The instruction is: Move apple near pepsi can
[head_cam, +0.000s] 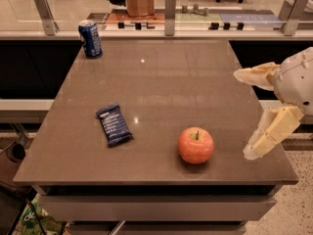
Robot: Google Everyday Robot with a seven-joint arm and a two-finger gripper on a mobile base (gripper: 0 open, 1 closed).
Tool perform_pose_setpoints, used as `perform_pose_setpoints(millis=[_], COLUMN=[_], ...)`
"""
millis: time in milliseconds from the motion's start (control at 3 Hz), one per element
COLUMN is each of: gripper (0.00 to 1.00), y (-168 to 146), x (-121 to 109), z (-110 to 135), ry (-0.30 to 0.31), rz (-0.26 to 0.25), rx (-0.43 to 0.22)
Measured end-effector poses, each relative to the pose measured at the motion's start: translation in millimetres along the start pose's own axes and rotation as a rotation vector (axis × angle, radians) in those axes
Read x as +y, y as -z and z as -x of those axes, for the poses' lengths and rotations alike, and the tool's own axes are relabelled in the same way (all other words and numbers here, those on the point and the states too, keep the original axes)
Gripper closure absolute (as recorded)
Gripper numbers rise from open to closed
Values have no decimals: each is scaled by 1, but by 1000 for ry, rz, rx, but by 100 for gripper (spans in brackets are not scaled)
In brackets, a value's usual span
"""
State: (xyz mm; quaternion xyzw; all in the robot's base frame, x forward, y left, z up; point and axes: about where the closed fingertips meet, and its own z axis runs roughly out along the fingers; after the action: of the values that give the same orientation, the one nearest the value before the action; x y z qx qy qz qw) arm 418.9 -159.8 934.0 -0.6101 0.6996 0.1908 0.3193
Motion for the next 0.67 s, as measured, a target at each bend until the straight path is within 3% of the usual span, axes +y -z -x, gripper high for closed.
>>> perform_pose_setpoints(millis=[667], gripper=[0], y=[-44], x=[-3], z=[17], ry=[8], rz=[1], rx=[-201])
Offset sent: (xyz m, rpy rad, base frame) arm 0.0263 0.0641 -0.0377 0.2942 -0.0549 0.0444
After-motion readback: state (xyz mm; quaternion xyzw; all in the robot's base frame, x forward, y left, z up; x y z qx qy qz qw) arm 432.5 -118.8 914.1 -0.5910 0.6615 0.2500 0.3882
